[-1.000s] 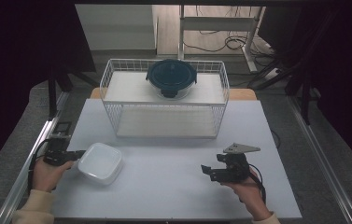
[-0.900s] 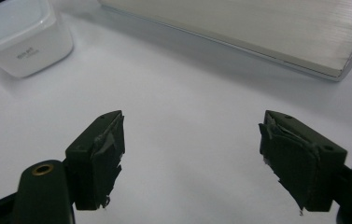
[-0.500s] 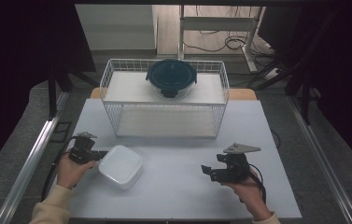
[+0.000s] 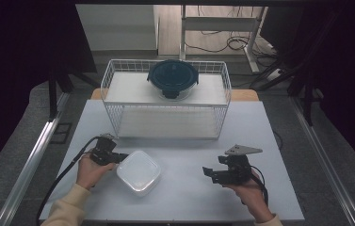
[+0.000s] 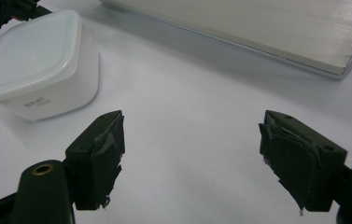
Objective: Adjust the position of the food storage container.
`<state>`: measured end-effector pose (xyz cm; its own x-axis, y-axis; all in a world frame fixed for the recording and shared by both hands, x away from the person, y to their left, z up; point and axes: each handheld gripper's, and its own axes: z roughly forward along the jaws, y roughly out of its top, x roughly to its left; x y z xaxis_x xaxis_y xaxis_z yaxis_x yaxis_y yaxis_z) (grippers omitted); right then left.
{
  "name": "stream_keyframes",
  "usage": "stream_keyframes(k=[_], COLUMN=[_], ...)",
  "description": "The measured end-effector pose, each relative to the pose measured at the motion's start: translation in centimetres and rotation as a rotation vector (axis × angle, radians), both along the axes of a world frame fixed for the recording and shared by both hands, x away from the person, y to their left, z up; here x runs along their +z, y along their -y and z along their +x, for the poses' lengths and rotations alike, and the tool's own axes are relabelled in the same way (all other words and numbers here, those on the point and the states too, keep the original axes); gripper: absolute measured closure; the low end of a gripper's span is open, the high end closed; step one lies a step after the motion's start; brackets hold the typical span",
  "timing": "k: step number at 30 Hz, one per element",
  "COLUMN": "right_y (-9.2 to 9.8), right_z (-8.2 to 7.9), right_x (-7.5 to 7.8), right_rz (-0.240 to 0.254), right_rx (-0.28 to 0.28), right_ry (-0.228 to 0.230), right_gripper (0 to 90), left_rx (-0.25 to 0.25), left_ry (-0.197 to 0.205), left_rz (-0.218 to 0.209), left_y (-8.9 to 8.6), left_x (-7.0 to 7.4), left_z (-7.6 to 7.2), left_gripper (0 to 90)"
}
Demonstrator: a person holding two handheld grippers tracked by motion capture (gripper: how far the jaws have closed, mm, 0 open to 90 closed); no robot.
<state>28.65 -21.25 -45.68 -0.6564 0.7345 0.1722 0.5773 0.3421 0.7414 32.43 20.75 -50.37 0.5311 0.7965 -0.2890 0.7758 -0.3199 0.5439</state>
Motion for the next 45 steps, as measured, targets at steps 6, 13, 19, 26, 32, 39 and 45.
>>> stream_keyframes(k=[6, 13, 19, 26, 32, 39, 45], right_y=[0.0, 0.1, 0.1, -0.1, -0.2, -0.1, 0.0], right_z=[0.1, 0.0, 0.0, 0.0, 0.1, 0.1, 0.2], right_x=[-0.2, -0.1, -0.1, -0.2, -0.3, -0.3, -0.4], right_rz=[-0.003, 0.001, 0.000, -0.004, -0.006, -0.008, -0.006], right_rx=[-0.001, -0.002, -0.003, -0.002, 0.000, -0.002, -0.005], right_ry=[-0.004, -0.006, -0.003, -0.008, -0.007, -0.010, -0.011], right_gripper=[22.0, 22.0, 22.0, 22.0, 22.0, 22.0, 22.0], left_rx=[-0.022, 0.029, 0.032, 0.047, 0.016, -0.011, -0.025], left_ry=[0.005, 0.070, 0.106, 0.092, 0.065, 0.027, 0.009], left_rz=[-0.001, -0.005, 0.007, -0.021, 0.019, 0.004, -0.003], left_y=[1.3, -0.8, -2.7, -4.1, -3.0, -1.8, -1.2], left_x=[0.0, 1.9, 3.1, 2.3, 1.0, 0.1, -0.2], left_z=[0.2, -0.8, -3.7, -7.0, -8.1, -7.7, -7.2], left_gripper=[89.9, 89.9, 89.7, 89.3, 89.2, 89.3, 89.5])
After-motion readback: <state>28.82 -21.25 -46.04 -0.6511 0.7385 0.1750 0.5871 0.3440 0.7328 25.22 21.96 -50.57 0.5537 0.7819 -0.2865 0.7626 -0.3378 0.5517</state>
